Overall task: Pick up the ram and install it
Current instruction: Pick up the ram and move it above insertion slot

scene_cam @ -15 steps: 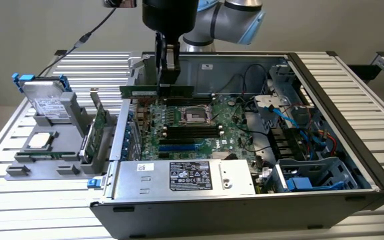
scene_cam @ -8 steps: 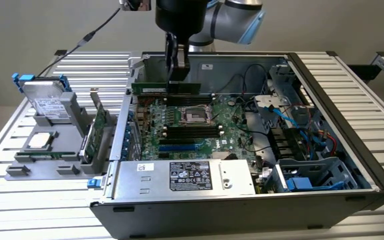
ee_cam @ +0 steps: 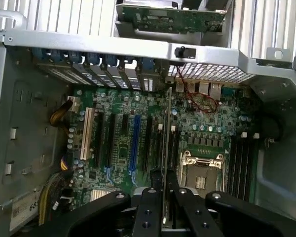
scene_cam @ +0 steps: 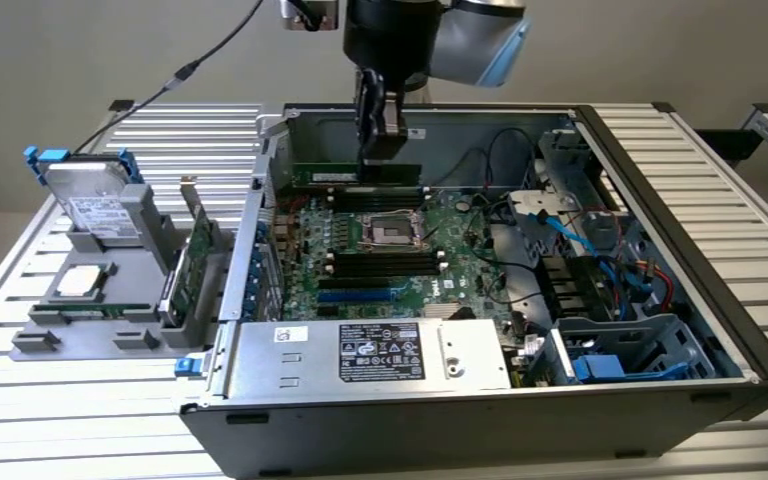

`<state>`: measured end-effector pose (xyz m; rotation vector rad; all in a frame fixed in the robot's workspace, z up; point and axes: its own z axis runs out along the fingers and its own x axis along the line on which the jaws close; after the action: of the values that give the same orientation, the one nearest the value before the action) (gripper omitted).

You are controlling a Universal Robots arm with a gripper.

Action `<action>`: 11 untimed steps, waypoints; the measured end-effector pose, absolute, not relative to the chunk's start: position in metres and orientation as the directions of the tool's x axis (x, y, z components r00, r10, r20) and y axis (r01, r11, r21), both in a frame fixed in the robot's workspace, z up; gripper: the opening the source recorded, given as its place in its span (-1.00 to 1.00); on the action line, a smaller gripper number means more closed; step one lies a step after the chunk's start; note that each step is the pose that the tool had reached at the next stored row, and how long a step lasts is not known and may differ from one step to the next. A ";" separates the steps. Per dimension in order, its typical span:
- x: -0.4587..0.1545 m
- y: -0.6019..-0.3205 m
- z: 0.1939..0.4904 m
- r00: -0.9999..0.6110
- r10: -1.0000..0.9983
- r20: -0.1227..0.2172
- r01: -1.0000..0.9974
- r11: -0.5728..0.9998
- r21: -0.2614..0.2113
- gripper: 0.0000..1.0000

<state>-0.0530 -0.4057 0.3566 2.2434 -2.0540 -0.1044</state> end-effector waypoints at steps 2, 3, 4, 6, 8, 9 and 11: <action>-0.047 -0.402 0.353 0.089 -0.996 0.016 -0.989 -0.086 0.119 -0.72; -0.045 -0.401 0.351 0.089 -0.996 0.016 -0.989 -0.086 0.119 -0.72; -0.043 -0.401 0.349 0.089 -0.996 0.016 -0.989 -0.086 0.119 -0.72; -0.039 -0.401 0.346 0.086 -0.996 0.016 -0.989 -0.084 0.119 -0.72; -0.037 -0.401 0.342 0.080 -0.997 0.016 -0.990 -0.077 0.119 -0.72; -0.036 -0.401 0.340 0.075 -0.997 0.016 -0.990 -0.072 0.119 -0.72; -0.034 -0.401 0.337 0.064 -0.998 0.016 -0.991 -0.061 0.119 -0.72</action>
<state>-0.0338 -0.4010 0.3366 2.2175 -2.0827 -0.1062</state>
